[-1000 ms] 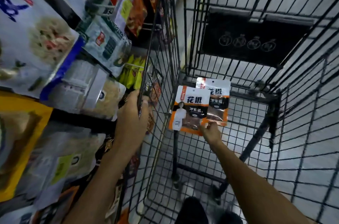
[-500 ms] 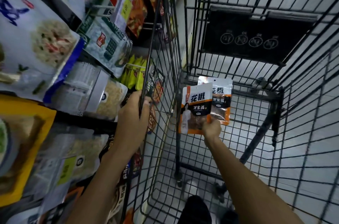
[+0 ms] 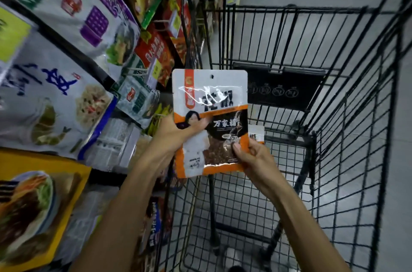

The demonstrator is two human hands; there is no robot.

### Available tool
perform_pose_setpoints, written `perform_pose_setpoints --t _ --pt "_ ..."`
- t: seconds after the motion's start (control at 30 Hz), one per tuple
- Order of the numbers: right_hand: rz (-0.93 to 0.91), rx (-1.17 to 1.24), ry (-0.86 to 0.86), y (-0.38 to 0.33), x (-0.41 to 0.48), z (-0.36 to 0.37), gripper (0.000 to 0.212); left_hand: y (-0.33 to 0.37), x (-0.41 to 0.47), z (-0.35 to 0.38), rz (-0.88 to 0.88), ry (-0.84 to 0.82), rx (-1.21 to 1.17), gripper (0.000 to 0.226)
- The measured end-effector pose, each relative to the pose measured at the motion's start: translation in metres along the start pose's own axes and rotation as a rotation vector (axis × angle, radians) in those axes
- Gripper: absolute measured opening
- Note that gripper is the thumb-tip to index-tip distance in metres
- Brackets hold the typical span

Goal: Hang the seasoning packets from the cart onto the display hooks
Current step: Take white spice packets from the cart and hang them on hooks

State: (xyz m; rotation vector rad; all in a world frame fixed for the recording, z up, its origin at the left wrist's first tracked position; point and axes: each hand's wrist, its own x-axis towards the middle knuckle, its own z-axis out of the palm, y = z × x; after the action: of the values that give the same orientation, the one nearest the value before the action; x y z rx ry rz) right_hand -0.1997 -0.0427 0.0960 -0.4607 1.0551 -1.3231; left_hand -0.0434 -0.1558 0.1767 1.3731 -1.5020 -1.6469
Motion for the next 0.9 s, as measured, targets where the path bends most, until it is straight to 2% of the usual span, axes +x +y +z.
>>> perform_pose_setpoints --t 0.1,0.17,0.3,0.37,0.43,0.5,0.63,0.77,0.9 --pt "0.023 -0.082 0.017 0.007 0.012 -0.006 0.034 -0.007 0.007 -0.006 -0.011 -0.050 -0.055 0.045" --pt "0.027 -0.127 0.119 0.023 0.023 -0.024 0.031 -0.011 0.013 -0.012 -0.049 -0.021 -0.068 0.050" --pt "0.086 -0.452 0.632 0.073 0.052 -0.088 0.027 -0.016 0.024 -0.026 -0.079 0.050 -0.019 0.047" --pt "0.171 -0.577 0.747 0.098 0.064 -0.115 0.035 -0.018 0.029 -0.030 -0.048 0.055 0.039 0.037" --pt "0.230 -0.613 0.738 0.116 0.074 -0.131 0.045 -0.021 0.035 -0.030 -0.014 0.031 0.058 0.019" --pt "0.264 -0.589 0.729 0.128 0.086 -0.140 0.055 -0.023 0.037 -0.027 0.009 0.008 0.070 0.012" --pt "0.326 -0.595 0.780 0.144 0.109 -0.148 0.059 -0.030 0.040 -0.024 0.033 -0.021 0.072 0.013" --pt "0.357 -0.665 0.849 0.156 0.121 -0.149 0.059 -0.035 0.040 -0.024 0.039 0.021 0.066 0.038" --pt "0.424 -0.561 0.811 0.167 0.128 -0.147 0.051 -0.036 0.037 -0.022 0.031 -0.001 0.053 0.035"
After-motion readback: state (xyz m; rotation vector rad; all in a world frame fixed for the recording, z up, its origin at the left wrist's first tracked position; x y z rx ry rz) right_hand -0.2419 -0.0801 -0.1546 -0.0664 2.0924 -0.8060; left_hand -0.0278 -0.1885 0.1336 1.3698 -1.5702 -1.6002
